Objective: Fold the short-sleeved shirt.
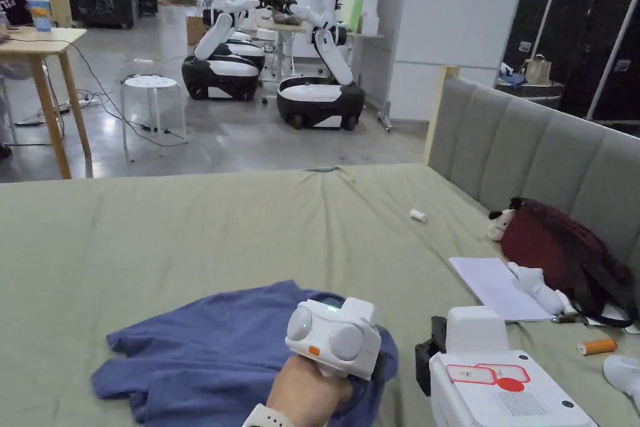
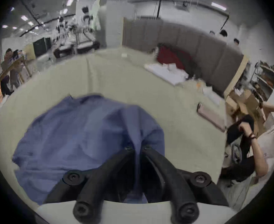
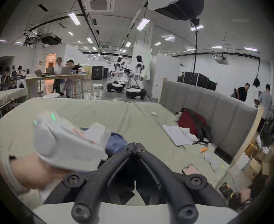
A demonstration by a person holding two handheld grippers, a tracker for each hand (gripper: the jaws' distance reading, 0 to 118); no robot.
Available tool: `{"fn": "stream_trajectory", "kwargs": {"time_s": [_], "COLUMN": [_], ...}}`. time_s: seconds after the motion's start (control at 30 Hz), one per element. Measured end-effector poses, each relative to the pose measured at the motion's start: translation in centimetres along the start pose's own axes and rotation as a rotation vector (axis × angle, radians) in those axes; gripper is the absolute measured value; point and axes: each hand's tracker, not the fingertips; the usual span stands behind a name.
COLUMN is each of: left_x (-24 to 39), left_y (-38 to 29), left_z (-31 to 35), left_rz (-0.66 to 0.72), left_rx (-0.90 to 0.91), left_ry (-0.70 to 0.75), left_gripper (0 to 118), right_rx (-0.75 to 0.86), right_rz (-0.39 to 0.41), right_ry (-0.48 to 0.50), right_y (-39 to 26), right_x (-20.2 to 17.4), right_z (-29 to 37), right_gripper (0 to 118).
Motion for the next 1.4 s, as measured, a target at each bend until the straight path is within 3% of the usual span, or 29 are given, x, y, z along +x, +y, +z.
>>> {"fn": "stream_trajectory", "kwargs": {"time_s": [0.07, 0.1, 0.13, 0.17, 0.2, 0.23, 0.27, 0.3, 0.37, 0.57, 0.77, 0.8, 0.83, 0.9, 1.1, 1.4], "left_x": [-0.1, -0.2, -0.2, -0.2, -0.3, -0.4, -0.6, -0.8, -1.6, -6.1, -9.6, -10.0, -10.6, -11.5, -15.3, -26.4], "left_y": [-0.8, -1.3, -1.4, -1.4, -1.3, -1.3, -1.7, -2.1, -3.6, -13.4, -22.9, -23.8, -24.7, -25.3, -22.9, -13.2], "left_z": [-1.1, -1.2, -0.8, -0.1, 0.8, 2.1, 4.1, 6.0, 11.0, 23.6, 31.1, 31.9, 32.6, 33.3, 31.5, 19.6], "left_rz": [0.017, 0.013, 0.007, 0.002, -0.001, -0.002, -0.012, -0.022, -0.001, 0.147, 0.309, 0.327, 0.332, 0.331, 0.359, 0.477], "left_rx": [-0.011, -0.001, 0.022, 0.069, 0.087, 0.112, 0.158, 0.204, 0.291, 0.472, 0.484, 0.482, 0.468, 0.428, 0.332, 0.018], "left_ry": [0.02, 0.018, 0.028, 0.044, 0.053, 0.055, 0.05, 0.048, 0.098, 0.342, 0.57, 0.596, 0.614, 0.608, 0.548, 0.401], "left_gripper": [3, 11, 26, 56, 78, 85, 85, 100, 90, 93, 92, 83, 65, 0, 0, 0], "right_rx": [-0.006, -0.008, -0.009, -0.012, -0.013, -0.014, -0.015, -0.015, -0.01, 0.012, 0.03, 0.031, 0.031, 0.03, 0.014, -0.044], "right_rz": [-0.006, -0.009, -0.011, -0.009, -0.006, -0.005, -0.006, -0.008, -0.008, -0.002, 0.038, 0.045, 0.055, 0.069, 0.089, 0.096], "right_ry": [0.0, 0.001, 0.004, 0.01, 0.013, 0.014, 0.022, 0.034, 0.049, 0.125, 0.202, 0.212, 0.224, 0.244, 0.275, 0.306], "right_y": [0.3, 0.2, 0.1, 0.0, 0.0, 0.0, 0.0, 0.3, 0.6, 1.3, 1.8, 1.8, 1.9, 1.9, 1.6, 1.5], "right_x": [0.4, 0.5, 0.5, 0.6, 0.5, 0.4, 0.2, -0.1, -0.8, -3.9, -8.2, -8.8, -9.4, -10.5, -12.4, -13.0], "right_z": [0.5, 0.5, 0.5, -0.1, -0.2, -0.2, 0.0, 0.1, 0.5, 1.1, 1.8, 1.9, 2.0, 2.2, 1.6, -1.6], "right_gripper": [0, 0, 0, 0, 0, 0, 0, 0, 0, 0, 0, 0, 0, 0, 0, 0]}}
